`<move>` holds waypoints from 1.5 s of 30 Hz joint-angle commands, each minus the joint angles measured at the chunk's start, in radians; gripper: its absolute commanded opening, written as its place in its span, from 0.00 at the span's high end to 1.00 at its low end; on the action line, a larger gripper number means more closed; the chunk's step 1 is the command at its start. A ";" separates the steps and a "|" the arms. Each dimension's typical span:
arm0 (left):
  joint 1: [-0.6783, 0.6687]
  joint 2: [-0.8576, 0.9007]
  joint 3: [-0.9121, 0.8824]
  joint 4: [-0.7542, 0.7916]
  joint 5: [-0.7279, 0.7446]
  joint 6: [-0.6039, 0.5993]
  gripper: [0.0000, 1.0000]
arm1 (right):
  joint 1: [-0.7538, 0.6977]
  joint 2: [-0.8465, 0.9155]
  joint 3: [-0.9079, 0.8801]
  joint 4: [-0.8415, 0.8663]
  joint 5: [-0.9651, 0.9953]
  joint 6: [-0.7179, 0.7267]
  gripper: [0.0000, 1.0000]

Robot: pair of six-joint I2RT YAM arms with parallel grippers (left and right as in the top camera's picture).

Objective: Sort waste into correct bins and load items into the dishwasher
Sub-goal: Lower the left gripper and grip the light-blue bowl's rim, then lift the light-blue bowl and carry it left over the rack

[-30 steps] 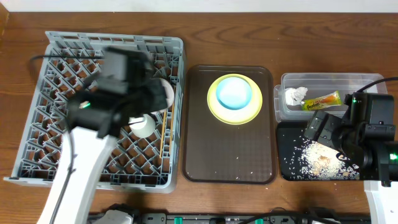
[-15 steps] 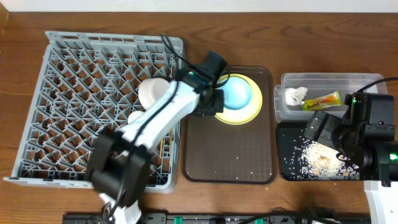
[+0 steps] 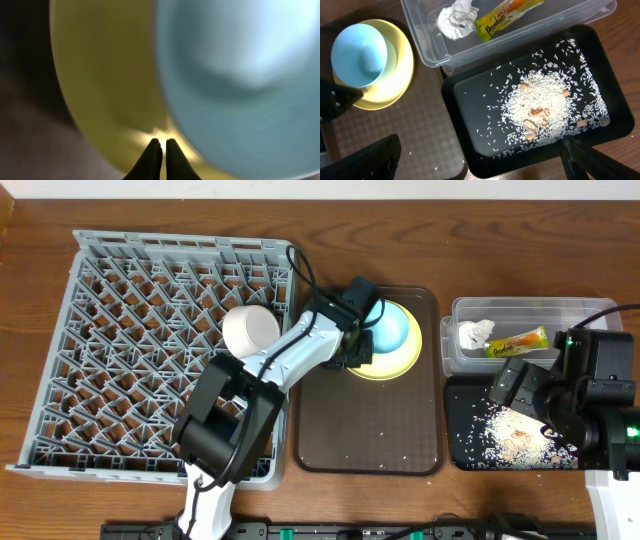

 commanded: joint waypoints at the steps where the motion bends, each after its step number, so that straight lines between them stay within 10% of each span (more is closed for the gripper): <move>1: -0.001 0.009 -0.001 -0.070 -0.014 -0.002 0.92 | -0.008 0.000 0.004 -0.001 0.006 -0.011 0.01; 15: -0.001 -0.009 -0.001 -0.481 -0.190 0.000 0.92 | -0.008 0.000 0.004 -0.001 0.006 -0.011 0.01; 24: -0.028 -0.237 -0.001 -0.483 -0.188 -0.040 0.90 | -0.008 0.000 0.004 -0.001 0.006 -0.011 0.01; 34: -0.217 -0.332 -0.026 -0.267 -0.239 0.014 0.44 | -0.008 0.000 0.004 -0.001 0.006 -0.011 0.01; 45: -0.274 -0.192 -0.068 -0.122 -0.406 0.015 0.44 | -0.008 0.000 0.004 -0.001 0.006 -0.011 0.01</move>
